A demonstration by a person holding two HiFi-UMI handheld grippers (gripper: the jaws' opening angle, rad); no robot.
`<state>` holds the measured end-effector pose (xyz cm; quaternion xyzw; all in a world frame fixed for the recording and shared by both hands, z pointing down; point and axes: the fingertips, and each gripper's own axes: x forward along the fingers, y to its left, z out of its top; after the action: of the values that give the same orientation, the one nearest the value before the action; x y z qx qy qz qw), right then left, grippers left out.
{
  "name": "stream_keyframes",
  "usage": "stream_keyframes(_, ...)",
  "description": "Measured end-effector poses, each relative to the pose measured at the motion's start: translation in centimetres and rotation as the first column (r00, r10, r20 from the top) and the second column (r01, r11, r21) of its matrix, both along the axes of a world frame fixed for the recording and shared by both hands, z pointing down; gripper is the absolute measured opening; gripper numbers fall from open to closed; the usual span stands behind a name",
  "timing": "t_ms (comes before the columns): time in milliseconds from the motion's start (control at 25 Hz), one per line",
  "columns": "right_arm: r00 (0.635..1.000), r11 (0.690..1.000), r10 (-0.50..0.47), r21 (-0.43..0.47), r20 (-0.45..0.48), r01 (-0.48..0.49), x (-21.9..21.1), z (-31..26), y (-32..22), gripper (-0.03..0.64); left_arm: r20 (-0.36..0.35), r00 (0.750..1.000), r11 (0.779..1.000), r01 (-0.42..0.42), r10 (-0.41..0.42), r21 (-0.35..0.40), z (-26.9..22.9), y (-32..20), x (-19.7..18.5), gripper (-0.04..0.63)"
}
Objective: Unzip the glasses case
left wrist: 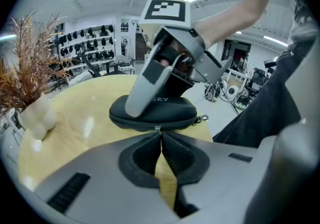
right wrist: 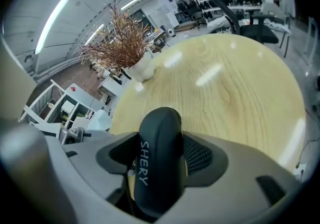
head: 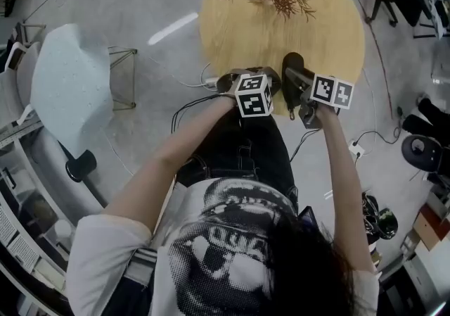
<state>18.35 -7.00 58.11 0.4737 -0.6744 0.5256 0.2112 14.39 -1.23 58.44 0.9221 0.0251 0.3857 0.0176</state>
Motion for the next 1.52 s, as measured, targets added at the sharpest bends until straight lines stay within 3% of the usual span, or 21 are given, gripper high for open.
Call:
stream_keyframes(320,0.990,0.990,0.138,0.003,-0.019,-0.138,0.0,-0.3,-0.4,0.279,-0.007,0.998,0.998,-0.067,0.067,-0.020,0.1,4.0,-0.5,0.014)
stream_keyframes(560,0.966,0.966,0.260,-0.002,-0.012,-0.260,0.2,-0.3,-0.6,0.278,-0.038,0.999,0.998,-0.008,0.006,-0.055,-0.2,4.5,-1.1,0.014)
stream_keyframes(840,0.891,0.891,0.453,-0.036,0.026,-0.452,0.8,-0.6,-1.4,0.276,-0.066,0.997,0.998,0.040,-0.043,-0.055,-1.1,3.4,-2.1,0.014)
stream_keyframes(1080,0.802,0.804,0.595,-0.063,0.061,-0.591,0.9,-0.6,-1.5,0.275,-0.090,0.991,0.994,0.088,-0.094,-0.068,-1.2,3.7,-2.6,0.014)
stream_keyframes(1360,0.710,0.711,0.702,-0.079,0.054,-0.698,0.7,-0.3,-1.6,0.273,-0.133,0.942,0.939,0.277,-0.307,-0.204,-0.6,2.3,-4.3,0.014)
stream_keyframes(1520,0.687,0.686,0.727,-0.071,0.024,-0.724,0.8,-0.3,-1.6,0.273,-0.124,0.957,0.958,0.240,-0.260,-0.156,-0.8,2.4,-4.3,0.014)
